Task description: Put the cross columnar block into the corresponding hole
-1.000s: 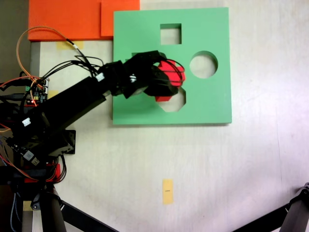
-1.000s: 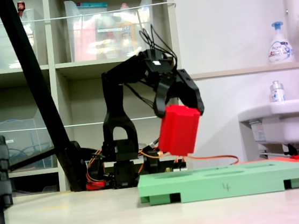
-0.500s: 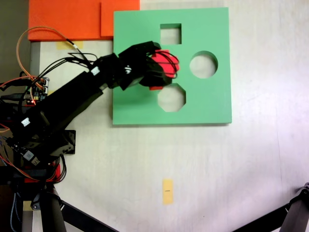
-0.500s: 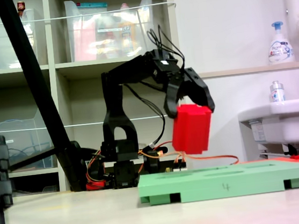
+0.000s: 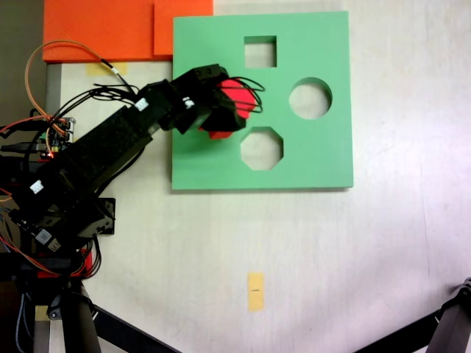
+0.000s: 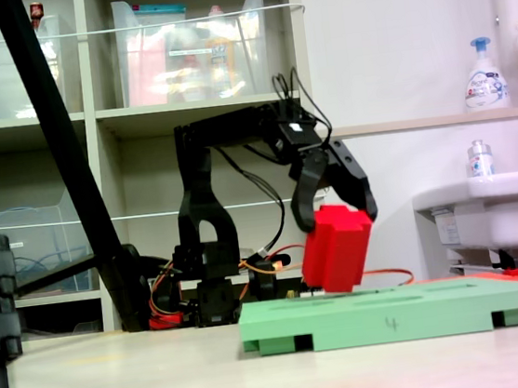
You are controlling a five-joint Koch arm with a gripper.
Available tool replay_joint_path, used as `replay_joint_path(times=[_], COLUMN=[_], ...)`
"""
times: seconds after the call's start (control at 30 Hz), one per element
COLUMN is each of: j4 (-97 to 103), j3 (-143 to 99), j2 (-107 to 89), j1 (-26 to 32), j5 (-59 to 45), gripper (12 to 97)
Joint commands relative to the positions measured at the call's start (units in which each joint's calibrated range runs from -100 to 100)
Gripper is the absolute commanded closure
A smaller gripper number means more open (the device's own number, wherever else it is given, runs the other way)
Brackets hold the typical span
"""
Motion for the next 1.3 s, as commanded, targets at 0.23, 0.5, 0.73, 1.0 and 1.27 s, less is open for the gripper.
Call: replay_joint_path(times=[0.23,0.5,0.73,1.0,1.27], j4=[6.16,11.26,13.38,14.83,14.73], j3=[1.13,1.43,2.33,3.72,3.92], j2=[-3.44,-1.48,-0.23,3.54,7.04], j1=[1.22,1.42,1.47,2.39,2.83], j5=[0.83,0.83,0.83,1.61,4.3], gripper=[71.5,71.4,71.4,71.4,70.2])
